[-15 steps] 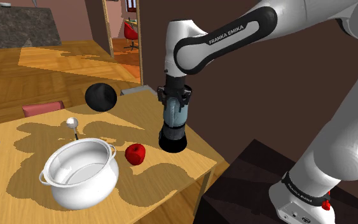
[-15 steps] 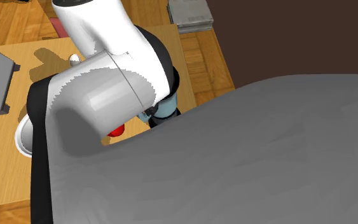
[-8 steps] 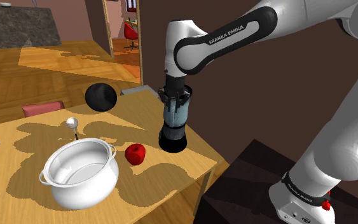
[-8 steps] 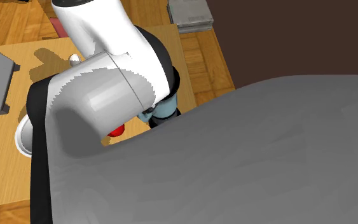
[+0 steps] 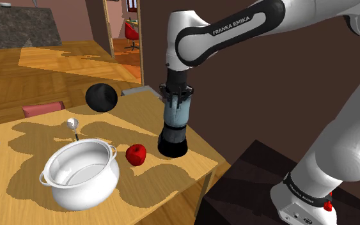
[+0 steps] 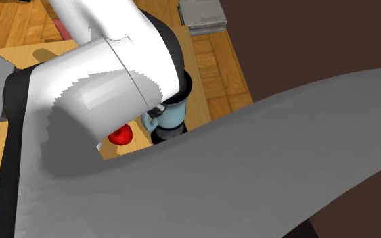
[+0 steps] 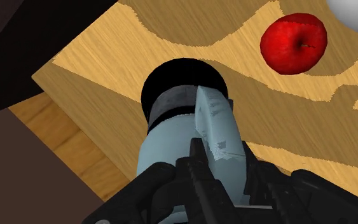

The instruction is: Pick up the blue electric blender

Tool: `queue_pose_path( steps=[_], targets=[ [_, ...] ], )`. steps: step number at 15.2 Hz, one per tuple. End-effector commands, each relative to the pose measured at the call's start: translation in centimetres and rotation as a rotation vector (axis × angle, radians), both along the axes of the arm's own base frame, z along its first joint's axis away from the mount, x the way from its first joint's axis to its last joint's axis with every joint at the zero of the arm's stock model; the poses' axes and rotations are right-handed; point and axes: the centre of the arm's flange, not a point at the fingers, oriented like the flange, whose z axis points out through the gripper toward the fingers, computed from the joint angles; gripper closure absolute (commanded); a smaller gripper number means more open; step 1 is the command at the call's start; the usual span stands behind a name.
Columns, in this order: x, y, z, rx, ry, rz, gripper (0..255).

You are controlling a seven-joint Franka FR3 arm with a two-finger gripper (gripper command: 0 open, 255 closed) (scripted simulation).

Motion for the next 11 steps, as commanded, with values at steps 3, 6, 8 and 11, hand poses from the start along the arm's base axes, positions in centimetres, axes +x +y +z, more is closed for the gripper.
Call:
queue_pose_path(
  steps=[3,6,8,11],
  targets=[
    [0.1,0.1,2.2,0.001,-0.005,0.001,255],
    [0.1,0.1,3.8,0.001,-0.005,0.001,255],
    [0.1,0.1,4.9,0.001,-0.005,0.001,255],
    [0.1,0.0,5.5,0.001,-0.005,0.001,255]
  ],
)
